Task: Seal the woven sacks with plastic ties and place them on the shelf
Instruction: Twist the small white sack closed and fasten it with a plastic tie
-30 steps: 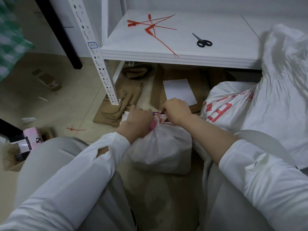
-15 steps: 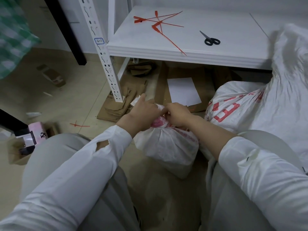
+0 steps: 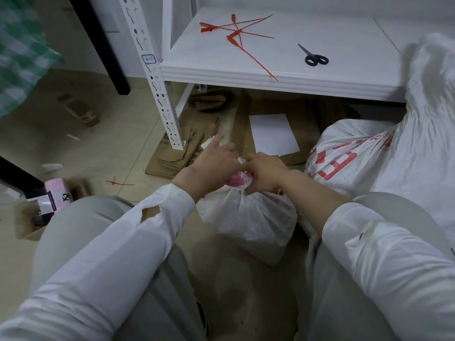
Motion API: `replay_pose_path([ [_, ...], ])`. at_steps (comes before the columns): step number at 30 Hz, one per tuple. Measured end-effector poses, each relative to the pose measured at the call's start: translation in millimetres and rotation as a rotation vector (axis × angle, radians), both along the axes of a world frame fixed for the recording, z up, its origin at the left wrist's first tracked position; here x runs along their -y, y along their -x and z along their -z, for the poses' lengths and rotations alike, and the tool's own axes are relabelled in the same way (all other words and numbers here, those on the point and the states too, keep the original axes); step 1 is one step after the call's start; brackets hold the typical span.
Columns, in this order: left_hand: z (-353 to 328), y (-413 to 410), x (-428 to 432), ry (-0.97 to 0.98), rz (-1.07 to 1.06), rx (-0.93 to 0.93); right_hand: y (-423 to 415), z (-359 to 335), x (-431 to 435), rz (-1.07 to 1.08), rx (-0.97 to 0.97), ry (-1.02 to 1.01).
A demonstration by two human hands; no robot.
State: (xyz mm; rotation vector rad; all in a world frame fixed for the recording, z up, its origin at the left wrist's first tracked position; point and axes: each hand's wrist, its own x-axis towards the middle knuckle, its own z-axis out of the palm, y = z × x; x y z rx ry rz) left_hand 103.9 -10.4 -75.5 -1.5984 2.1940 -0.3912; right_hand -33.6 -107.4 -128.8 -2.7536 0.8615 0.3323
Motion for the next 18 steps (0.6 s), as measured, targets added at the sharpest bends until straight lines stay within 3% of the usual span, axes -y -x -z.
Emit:
replay_pose_path([
  [8, 4, -2, 3, 0.012, 0.034, 0.034, 6, -3, 7, 0.018, -0.061, 0.129],
  [18, 3, -2, 2, -0.002, 0.014, 0.055, 2, -12, 9, 0.123, 0.105, 0.05],
])
